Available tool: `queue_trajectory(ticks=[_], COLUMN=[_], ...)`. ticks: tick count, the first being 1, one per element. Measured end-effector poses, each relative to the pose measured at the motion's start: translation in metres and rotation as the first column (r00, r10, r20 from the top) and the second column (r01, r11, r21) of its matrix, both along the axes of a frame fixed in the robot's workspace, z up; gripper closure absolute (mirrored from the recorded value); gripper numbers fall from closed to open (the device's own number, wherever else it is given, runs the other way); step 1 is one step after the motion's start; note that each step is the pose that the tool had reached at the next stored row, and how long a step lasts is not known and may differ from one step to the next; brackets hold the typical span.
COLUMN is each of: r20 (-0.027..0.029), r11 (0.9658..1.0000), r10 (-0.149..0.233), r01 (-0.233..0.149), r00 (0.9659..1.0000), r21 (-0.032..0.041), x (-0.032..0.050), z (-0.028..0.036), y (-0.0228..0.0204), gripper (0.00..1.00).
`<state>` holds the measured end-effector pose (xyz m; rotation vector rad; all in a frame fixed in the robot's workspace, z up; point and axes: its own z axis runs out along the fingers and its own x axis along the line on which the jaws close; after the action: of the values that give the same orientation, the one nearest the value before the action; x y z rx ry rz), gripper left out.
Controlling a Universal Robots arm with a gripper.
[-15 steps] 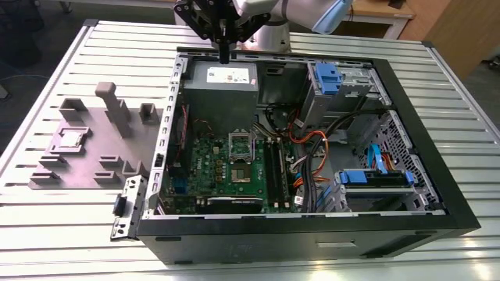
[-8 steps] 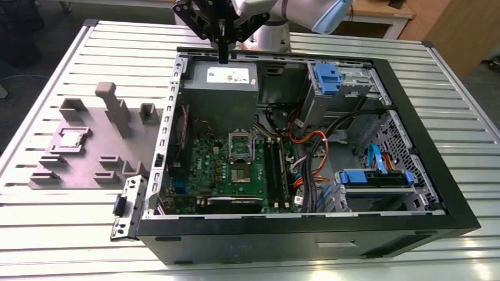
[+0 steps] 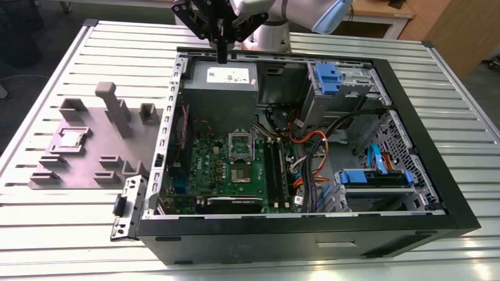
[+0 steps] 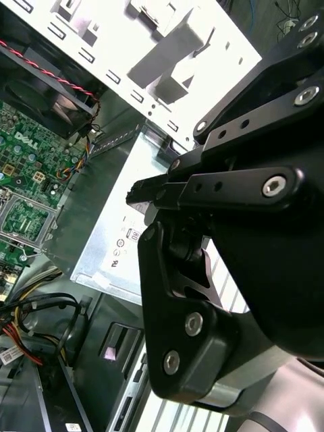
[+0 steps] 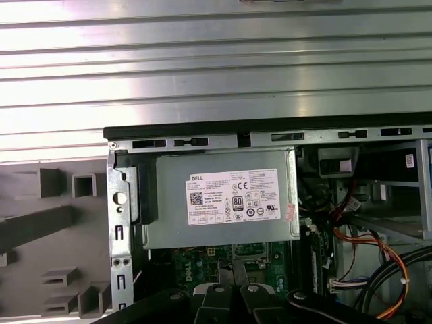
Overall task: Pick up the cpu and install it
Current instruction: 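Reach for the cpu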
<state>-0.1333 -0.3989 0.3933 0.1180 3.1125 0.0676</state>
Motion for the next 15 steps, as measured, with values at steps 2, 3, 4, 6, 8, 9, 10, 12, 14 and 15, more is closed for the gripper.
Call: queue_trajectory(ticks=[2, 3, 4, 6, 8, 9, 10, 12, 14, 15], r20=[0.0001, 0.0, 0.0, 0.0, 0.0, 0.0, 0.0, 0.0, 0.0, 0.0], r11=[1.0, 1.0, 1.0, 1.0, 1.0, 1.0, 1.0, 1.0, 1.0, 1.0], r10=[0.0, 0.0, 0.0, 0.0, 0.0, 0.0, 0.0, 0.0, 0.0, 0.0], r01=[0.0, 0.0, 0.0, 0.0, 0.0, 0.0, 0.0, 0.0, 0.0, 0.0], r00=[1.0, 1.0, 1.0, 1.0, 1.0, 1.0, 1.0, 1.0, 1.0, 1.0], r21=[0.0001, 0.0001, 0.0, 0.0, 0.0, 0.0, 0.0, 0.0, 0.0001, 0.0001], x=[-0.0005, -0.0011, -0.0018, -0.0029, -0.0034, -0.0036, -0.0039, -0.0042, -0.0048, -0.0051], z=[0.0, 0.0, 0.0, 0.0, 0.0, 0.0, 0.0, 0.0, 0.0, 0.0], y=[0.0, 0.0, 0.0, 0.0, 0.0, 0.0, 0.0, 0.0, 0.0, 0.0], gripper=[0.89, 0.89, 0.89, 0.89, 0.89, 0.89, 0.89, 0.89, 0.89, 0.89])
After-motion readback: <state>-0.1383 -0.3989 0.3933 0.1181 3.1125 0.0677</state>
